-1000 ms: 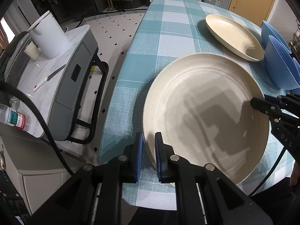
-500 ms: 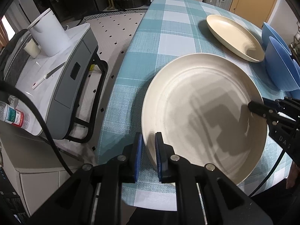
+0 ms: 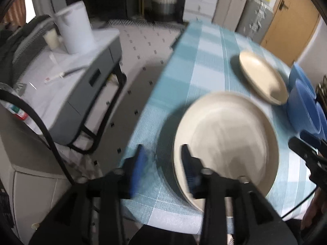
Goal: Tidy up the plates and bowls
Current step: 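Withdraw both grippers from the stacked plates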
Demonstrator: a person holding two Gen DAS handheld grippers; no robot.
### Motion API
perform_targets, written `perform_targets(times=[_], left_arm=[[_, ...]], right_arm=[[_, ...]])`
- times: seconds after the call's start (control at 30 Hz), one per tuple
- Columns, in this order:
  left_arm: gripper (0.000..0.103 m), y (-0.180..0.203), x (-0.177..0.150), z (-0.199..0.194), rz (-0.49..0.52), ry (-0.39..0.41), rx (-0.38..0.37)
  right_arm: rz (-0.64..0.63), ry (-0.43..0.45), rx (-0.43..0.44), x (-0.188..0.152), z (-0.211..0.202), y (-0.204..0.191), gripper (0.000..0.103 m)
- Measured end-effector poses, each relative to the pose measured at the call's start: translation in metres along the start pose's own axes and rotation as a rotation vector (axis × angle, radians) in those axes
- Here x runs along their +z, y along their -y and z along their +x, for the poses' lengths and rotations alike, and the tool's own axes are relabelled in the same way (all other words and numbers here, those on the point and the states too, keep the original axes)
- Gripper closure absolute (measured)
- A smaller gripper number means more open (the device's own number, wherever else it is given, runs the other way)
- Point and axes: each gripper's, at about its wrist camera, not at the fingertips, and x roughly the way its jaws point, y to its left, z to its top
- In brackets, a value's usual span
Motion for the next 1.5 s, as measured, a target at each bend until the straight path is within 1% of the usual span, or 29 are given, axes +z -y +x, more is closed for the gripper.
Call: perform_targets(times=[0.03,0.1,0.17,0.2,0.23,0.27,0.3,0.33,0.37,0.4,0.47,0.53,0.57,0.63,0.67,0.7,0.73,0.77,0.8,0.83,0.87,0.93,1.0,1.07,1.17,1.2,1.27,1.37,1.5], left_arm=[[0.056,0.001,0.000,-0.007,-0.002,0.029,-0.005],[0.056,0.007,-0.001,-0.022,-0.007,0.087,-0.036],[0.055,0.015,-0.001,-0.033,0.000,0.118,-0.049],[0.055,0.020,0.000,-0.038,0.007,0.136,-0.053],[0.052,0.025,0.000,-0.044,0.015,0.163,-0.052],[0.036,0.032,-0.001,-0.052,0.029,0.204,-0.050],[0.014,0.037,-0.002,-0.059,0.037,0.243,-0.047],[0.005,0.042,-0.004,-0.068,0.040,0.292,-0.046],[0.000,0.047,-0.008,-0.078,0.046,0.353,-0.058],[0.000,0.052,-0.012,-0.088,0.055,0.415,-0.081],[0.000,0.065,-0.019,-0.105,0.084,0.514,-0.115],[0.000,0.080,-0.023,-0.114,0.119,0.562,-0.127],[0.000,0.085,-0.023,-0.118,0.131,0.576,-0.133],[0.000,0.096,-0.028,-0.123,0.148,0.626,-0.137],[0.000,0.099,-0.029,-0.125,0.146,0.652,-0.128],[0.000,0.103,-0.032,-0.127,0.142,0.686,-0.115],[0.000,0.105,-0.034,-0.128,0.138,0.718,-0.105],[0.000,0.107,-0.036,-0.128,0.129,0.745,-0.102],[0.000,0.107,-0.038,-0.126,0.119,0.760,-0.110],[0.000,0.107,-0.040,-0.122,0.115,0.771,-0.132],[0.000,0.107,-0.041,-0.118,0.116,0.771,-0.147],[0.000,0.107,-0.036,-0.110,0.133,0.719,-0.176],[0.000,0.110,-0.030,-0.106,0.146,0.695,-0.175],[0.000,0.108,-0.028,-0.104,0.125,0.687,-0.167],[0.000,0.104,-0.024,-0.097,0.090,0.634,-0.216],[0.000,0.102,-0.025,-0.095,0.082,0.626,-0.221],[0.000,0.100,-0.025,-0.094,0.074,0.618,-0.215],[0.000,0.098,-0.025,-0.093,0.059,0.615,-0.218],[0.000,0.096,-0.027,-0.091,0.054,0.617,-0.184]], right_arm=[[0.018,0.014,0.013,-0.001,-0.007,0.003,0.015],[0.079,0.028,0.080,-0.005,-0.019,0.012,0.014],[0.146,0.014,0.107,-0.008,-0.026,0.022,0.013],[0.178,-0.013,0.114,-0.009,-0.027,0.027,0.012],[0.206,-0.032,0.134,-0.012,-0.029,0.034,0.012],[0.237,-0.014,0.153,-0.016,-0.034,0.042,0.012],[0.261,0.019,0.155,-0.020,-0.041,0.048,0.012],[0.280,0.079,0.149,-0.025,-0.051,0.056,0.012],[0.284,0.133,0.135,-0.029,-0.061,0.060,0.012],[0.277,0.194,0.105,-0.033,-0.072,0.064,0.012],[0.212,0.319,0.069,-0.041,-0.096,0.068,0.012],[0.179,0.451,0.061,-0.051,-0.119,0.073,0.012],[0.179,0.498,0.056,-0.056,-0.127,0.076,0.012],[0.186,0.610,-0.015,-0.067,-0.144,0.081,0.011],[0.180,0.662,-0.049,-0.073,-0.152,0.082,0.010],[0.169,0.715,-0.077,-0.080,-0.159,0.083,0.003],[0.156,0.774,-0.080,-0.088,-0.166,0.084,0.000],[0.152,0.783,-0.079,-0.092,-0.169,0.085,0.000],[0.155,0.744,-0.079,-0.090,-0.170,0.087,0.000],[0.148,0.711,-0.061,-0.089,-0.169,0.089,0.000],[0.136,0.715,-0.057,-0.091,-0.169,0.090,0.000],[0.116,0.701,-0.088,-0.095,-0.173,0.092,0.000],[0.114,0.706,-0.093,-0.098,-0.175,0.093,0.000],[0.152,0.690,-0.065,-0.100,-0.178,0.101,0.000],[0.210,0.657,-0.049,-0.101,-0.175,0.114,0.000],[0.224,0.648,-0.044,-0.101,-0.174,0.116,0.000],[0.238,0.649,-0.064,-0.103,-0.177,0.118,0.000],[0.217,0.657,-0.090,-0.104,-0.180,0.113,0.000],[0.174,0.653,-0.118,-0.102,-0.176,0.104,0.000]])
